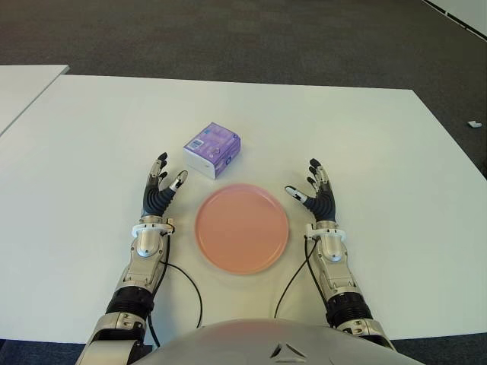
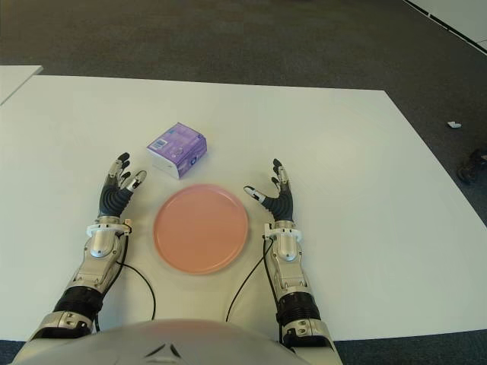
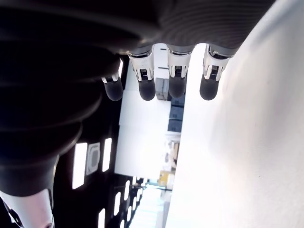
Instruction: Put the tissue paper into the plate.
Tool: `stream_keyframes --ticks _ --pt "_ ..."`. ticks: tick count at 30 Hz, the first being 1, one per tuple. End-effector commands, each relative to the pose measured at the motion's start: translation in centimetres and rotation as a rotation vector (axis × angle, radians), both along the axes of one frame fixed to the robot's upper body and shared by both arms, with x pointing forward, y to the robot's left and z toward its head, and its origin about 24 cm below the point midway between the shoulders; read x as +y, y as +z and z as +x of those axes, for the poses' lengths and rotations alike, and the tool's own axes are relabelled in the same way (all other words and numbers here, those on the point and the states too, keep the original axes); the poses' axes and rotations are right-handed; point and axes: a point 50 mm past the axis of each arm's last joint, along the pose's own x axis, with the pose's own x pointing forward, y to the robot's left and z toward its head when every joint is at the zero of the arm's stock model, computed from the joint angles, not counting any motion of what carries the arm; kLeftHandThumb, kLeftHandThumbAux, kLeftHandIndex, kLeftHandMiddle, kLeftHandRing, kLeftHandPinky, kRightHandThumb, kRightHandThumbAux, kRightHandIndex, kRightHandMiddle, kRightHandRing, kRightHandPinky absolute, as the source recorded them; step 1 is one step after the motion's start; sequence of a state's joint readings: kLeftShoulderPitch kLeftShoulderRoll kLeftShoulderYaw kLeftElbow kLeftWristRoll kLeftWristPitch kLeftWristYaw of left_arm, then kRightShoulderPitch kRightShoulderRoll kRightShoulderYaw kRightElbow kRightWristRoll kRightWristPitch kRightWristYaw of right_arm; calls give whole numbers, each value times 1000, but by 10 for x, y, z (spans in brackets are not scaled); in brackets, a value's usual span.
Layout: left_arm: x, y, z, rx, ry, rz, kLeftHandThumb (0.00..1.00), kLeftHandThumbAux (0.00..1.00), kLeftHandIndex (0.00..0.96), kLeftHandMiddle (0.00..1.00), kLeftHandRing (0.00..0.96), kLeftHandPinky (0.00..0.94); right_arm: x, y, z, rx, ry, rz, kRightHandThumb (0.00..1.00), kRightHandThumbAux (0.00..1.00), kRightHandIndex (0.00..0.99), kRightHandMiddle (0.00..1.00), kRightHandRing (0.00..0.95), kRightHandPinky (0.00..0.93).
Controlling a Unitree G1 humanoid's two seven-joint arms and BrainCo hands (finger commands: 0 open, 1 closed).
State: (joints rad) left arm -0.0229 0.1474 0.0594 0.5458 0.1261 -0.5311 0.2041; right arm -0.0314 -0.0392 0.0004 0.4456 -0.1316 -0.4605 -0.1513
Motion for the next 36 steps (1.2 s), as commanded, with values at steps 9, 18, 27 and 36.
stream_keyframes --ticks 9,18,27,36 --pt "1 -21 -17 115 -9 17 0 478 0 0 0 0 -3 -35 -22 198 -24 12 2 727 0 0 0 0" --pt "0 -21 -17 116 -13 19 0 477 0 0 0 0 -3 -35 -22 202 -25 1 3 714 0 0 0 0" --pt "2 -21 -15 121 -12 18 6 476 0 0 0 0 -2 -34 -21 204 -23 2 3 713 0 0 0 0" --pt "17 0 1 45 -22 52 35 490 0 0 0 0 0 -34 -19 207 -21 3 6 715 0 0 0 0"
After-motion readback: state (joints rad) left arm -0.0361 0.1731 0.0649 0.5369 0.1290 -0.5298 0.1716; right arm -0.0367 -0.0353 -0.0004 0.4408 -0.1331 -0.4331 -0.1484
